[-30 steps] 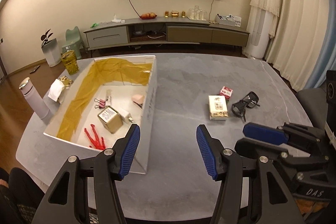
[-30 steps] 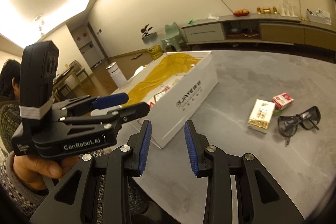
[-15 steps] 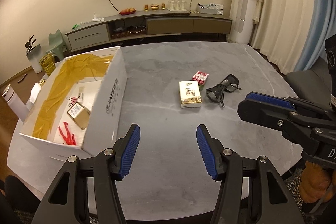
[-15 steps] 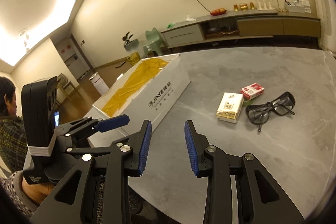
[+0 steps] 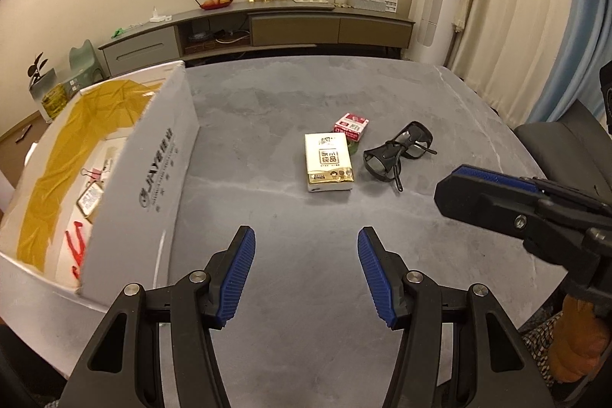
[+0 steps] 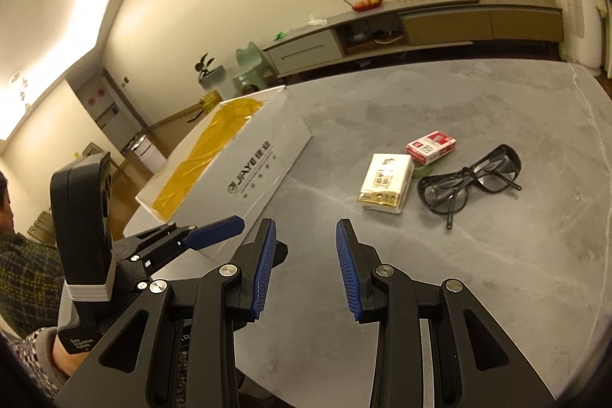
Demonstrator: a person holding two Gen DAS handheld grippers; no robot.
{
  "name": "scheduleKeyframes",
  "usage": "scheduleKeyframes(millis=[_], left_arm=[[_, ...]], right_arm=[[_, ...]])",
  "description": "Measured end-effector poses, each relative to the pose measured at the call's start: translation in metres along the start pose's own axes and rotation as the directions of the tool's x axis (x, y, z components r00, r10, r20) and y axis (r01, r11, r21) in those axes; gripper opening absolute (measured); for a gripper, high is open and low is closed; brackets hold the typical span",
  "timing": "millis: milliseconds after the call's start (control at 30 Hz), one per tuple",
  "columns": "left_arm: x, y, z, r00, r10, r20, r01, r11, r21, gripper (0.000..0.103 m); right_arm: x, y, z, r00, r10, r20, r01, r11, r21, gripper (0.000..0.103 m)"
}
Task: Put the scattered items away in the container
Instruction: 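Move both open tools back to the remaining items on the table, then grasp the black glasses with the right tool while the left tool grasps the tissue pack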
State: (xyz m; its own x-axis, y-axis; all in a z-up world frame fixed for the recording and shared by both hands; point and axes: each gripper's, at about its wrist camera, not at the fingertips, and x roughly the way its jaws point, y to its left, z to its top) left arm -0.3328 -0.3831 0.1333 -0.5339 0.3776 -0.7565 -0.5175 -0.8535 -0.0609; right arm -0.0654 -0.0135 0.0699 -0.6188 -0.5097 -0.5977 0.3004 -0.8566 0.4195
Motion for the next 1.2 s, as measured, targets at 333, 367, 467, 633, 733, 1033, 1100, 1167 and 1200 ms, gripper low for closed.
scheduleKeyframes(millis=[333,367,467,633,733,1033,1100,1167,1200], left_arm=[[0.055,-0.01,0.02,0.997,-0.063,-0.041,0.063,0.998,0.009,0.057],[0.059,-0.01,0.023,0.997,-0.068,-0.043,0.068,0.998,0.007,0.057],[0.073,-0.011,0.032,0.995,-0.086,-0.053,0.086,0.996,0.003,0.058],[0.1,-0.012,0.046,0.992,-0.106,-0.075,0.107,0.994,0.01,0.064],[0.116,-0.013,0.054,0.99,-0.11,-0.09,0.112,0.994,0.019,0.064],[0.153,-0.003,0.067,0.985,-0.142,-0.101,0.142,0.99,-0.008,0.064],[0.16,0.002,0.066,0.981,-0.163,-0.109,0.16,0.986,-0.035,0.064],[0.166,0.007,0.065,0.976,-0.187,-0.116,0.18,0.981,-0.066,0.064],[0.168,0.009,0.065,0.973,-0.197,-0.117,0.188,0.979,-0.08,0.064]], right_arm=[[0.016,-0.043,0.01,0.997,-0.071,-0.033,0.074,0.992,0.105,0.035],[0.018,-0.046,0.012,0.997,-0.076,-0.035,0.079,0.991,0.111,0.035],[0.023,-0.058,0.015,0.995,-0.093,-0.042,0.098,0.985,0.139,0.035],[0.033,-0.078,0.02,0.992,-0.11,-0.065,0.12,0.973,0.195,0.035],[0.041,-0.087,0.022,0.988,-0.129,-0.083,0.145,0.965,0.219,0.035],[0.068,-0.131,0.023,0.972,-0.194,-0.129,0.229,0.9,0.37,0.038],[0.071,-0.141,0.022,0.971,-0.205,-0.127,0.239,0.88,0.41,0.041],[0.074,-0.151,0.023,0.968,-0.22,-0.119,0.25,0.857,0.451,0.044],[0.075,-0.156,0.024,0.968,-0.225,-0.114,0.252,0.846,0.469,0.045]])
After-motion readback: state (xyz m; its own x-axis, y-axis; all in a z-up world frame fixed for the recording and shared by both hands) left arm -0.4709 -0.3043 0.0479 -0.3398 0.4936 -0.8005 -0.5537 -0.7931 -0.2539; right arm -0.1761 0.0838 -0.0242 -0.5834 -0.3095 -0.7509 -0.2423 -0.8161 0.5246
